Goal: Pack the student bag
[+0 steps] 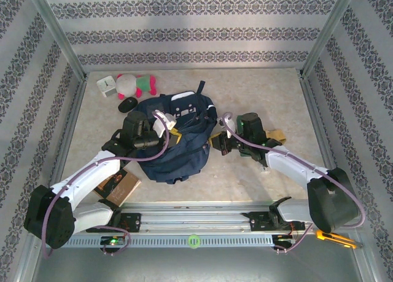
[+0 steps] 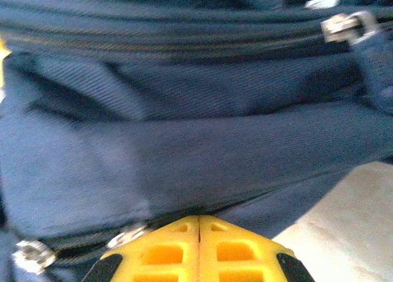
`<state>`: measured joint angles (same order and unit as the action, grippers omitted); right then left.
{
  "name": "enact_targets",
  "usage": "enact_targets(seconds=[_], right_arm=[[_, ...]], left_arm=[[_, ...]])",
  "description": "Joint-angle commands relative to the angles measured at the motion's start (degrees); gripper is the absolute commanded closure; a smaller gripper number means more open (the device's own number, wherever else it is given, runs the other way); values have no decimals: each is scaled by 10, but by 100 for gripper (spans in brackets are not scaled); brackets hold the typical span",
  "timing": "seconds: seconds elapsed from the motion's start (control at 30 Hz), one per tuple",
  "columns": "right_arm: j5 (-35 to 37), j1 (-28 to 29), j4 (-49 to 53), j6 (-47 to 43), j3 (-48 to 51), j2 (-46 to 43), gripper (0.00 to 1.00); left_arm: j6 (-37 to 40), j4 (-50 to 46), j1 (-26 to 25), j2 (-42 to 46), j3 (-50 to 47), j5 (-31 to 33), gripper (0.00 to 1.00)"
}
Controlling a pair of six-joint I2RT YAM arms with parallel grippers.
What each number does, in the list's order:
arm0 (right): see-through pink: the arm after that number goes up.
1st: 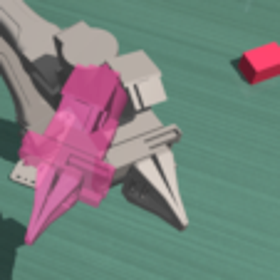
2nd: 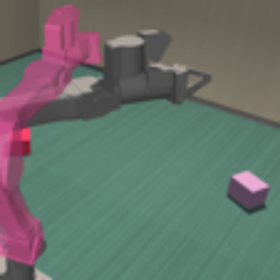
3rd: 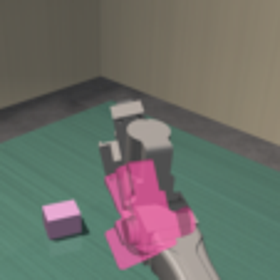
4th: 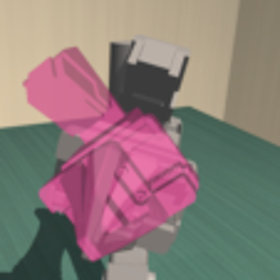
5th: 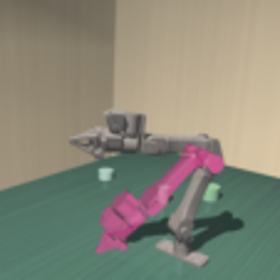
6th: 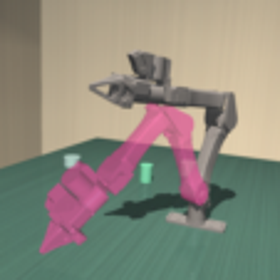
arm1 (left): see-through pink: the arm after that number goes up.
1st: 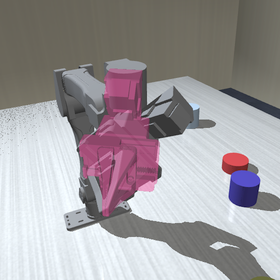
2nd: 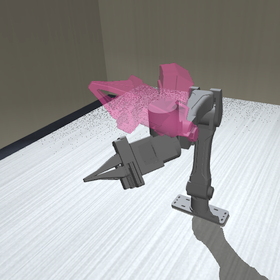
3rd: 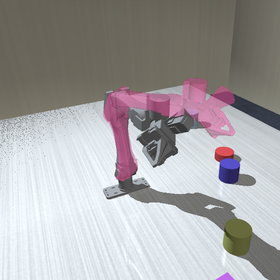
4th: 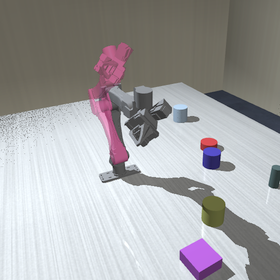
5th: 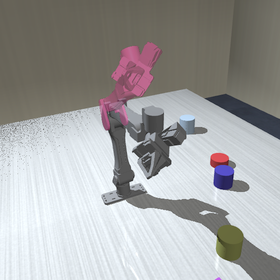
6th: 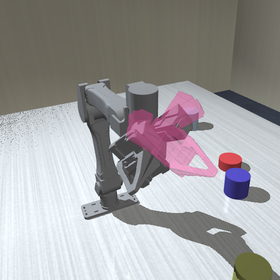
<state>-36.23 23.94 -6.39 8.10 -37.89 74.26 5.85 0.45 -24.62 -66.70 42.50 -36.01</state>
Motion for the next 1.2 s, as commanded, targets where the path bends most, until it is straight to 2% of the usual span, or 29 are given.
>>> enact_targets(seconds=[0.0,0.13,0.2,0.27,0.43,0.77,0.87,0.97,1.03,1.17], right_arm=[[43,-16,-25,40,-16,9,100],[22,-17,-20,32,-1,-10,99],[-8,-15,-20,15,19,-32,75],[-24,-7,-19,-10,44,-58,65],[-52,12,-22,-74,62,-72,57],[-107,44,-71,-93,2,18,53],[-120,46,-87,-91,-8,35,59],[-86,41,-86,-75,-15,40,86],[-58,31,-77,-52,-15,37,99],[-16,4,-66,0,-5,28,100]], left_arm=[[15,29,5,22,37,-41,100],[17,26,8,24,37,-38,100],[16,26,13,23,37,-42,100],[12,30,18,22,37,-52,100],[11,33,32,22,36,-93,100],[11,34,37,16,40,-124,100],[12,32,37,13,42,-130,100],[17,21,38,14,47,-127,100],[21,16,40,17,47,-124,100],[29,2,46,21,50,-124,100]])
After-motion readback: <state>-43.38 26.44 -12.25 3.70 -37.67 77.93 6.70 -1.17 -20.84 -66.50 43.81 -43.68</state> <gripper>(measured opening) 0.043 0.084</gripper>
